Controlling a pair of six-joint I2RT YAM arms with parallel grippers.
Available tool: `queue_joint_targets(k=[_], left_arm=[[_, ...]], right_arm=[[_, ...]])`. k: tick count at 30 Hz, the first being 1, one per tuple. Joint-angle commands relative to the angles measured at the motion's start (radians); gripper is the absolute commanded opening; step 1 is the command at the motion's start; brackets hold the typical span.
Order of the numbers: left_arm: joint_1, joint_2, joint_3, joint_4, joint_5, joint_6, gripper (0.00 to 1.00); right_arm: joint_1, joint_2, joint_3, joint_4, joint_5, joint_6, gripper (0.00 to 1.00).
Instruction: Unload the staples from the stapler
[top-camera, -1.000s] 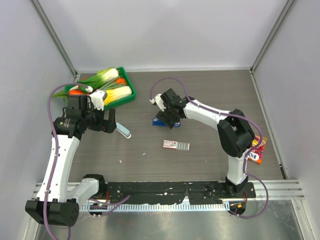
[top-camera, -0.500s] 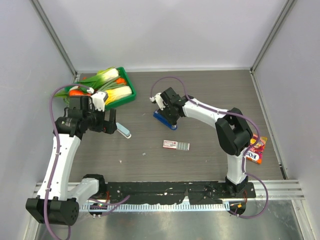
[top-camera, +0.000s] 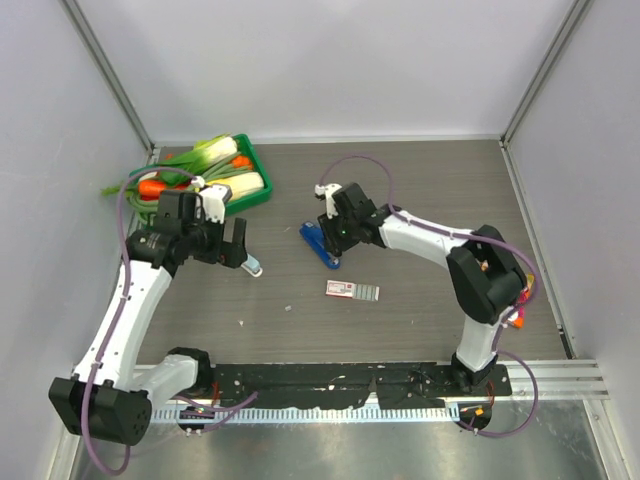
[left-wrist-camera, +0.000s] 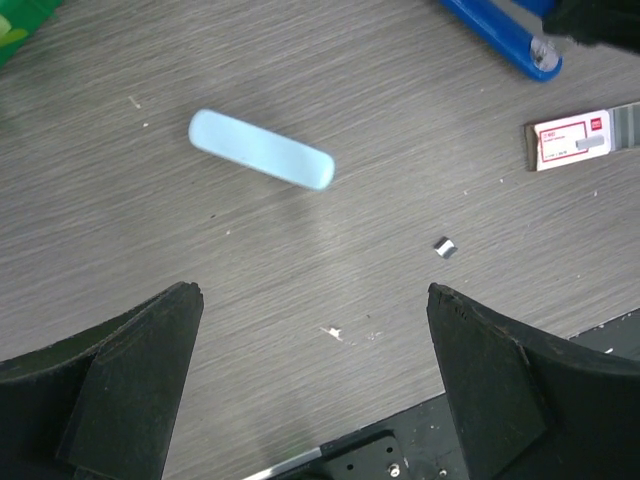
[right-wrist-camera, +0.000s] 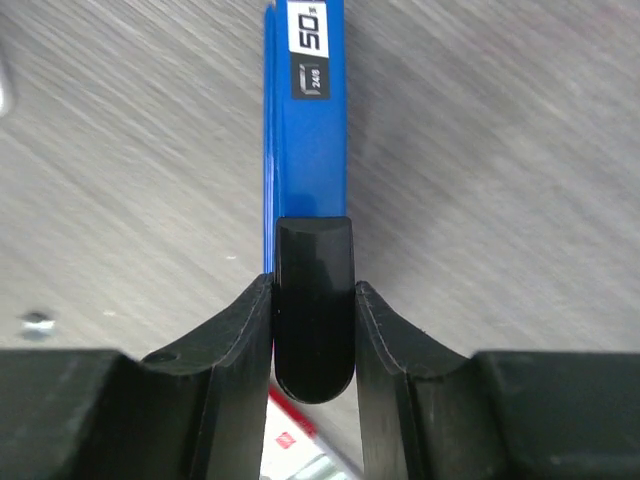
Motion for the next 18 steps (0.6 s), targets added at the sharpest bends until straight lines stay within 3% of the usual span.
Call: queue_joint_targets(k=[1,9,18], left_arm=[[-0.060,0.010,-0.032,0.115,0.008,-0.068,1.00],[-0.198,0.048,-0.088,0.170,0.079,-0.022,1.00],[-0.232,0.148,-0.068,0.220,0.171,-0.105,1.00]], right_arm=[[0.018,-0.219,-0.164,0.402,-0.107,0.347,0.01],[0.091,-0.383,-0.413,0.734,-0.053,0.624,0.01],[0.264,-0.428,-0.500,0.901,0.333,0.710,0.01]])
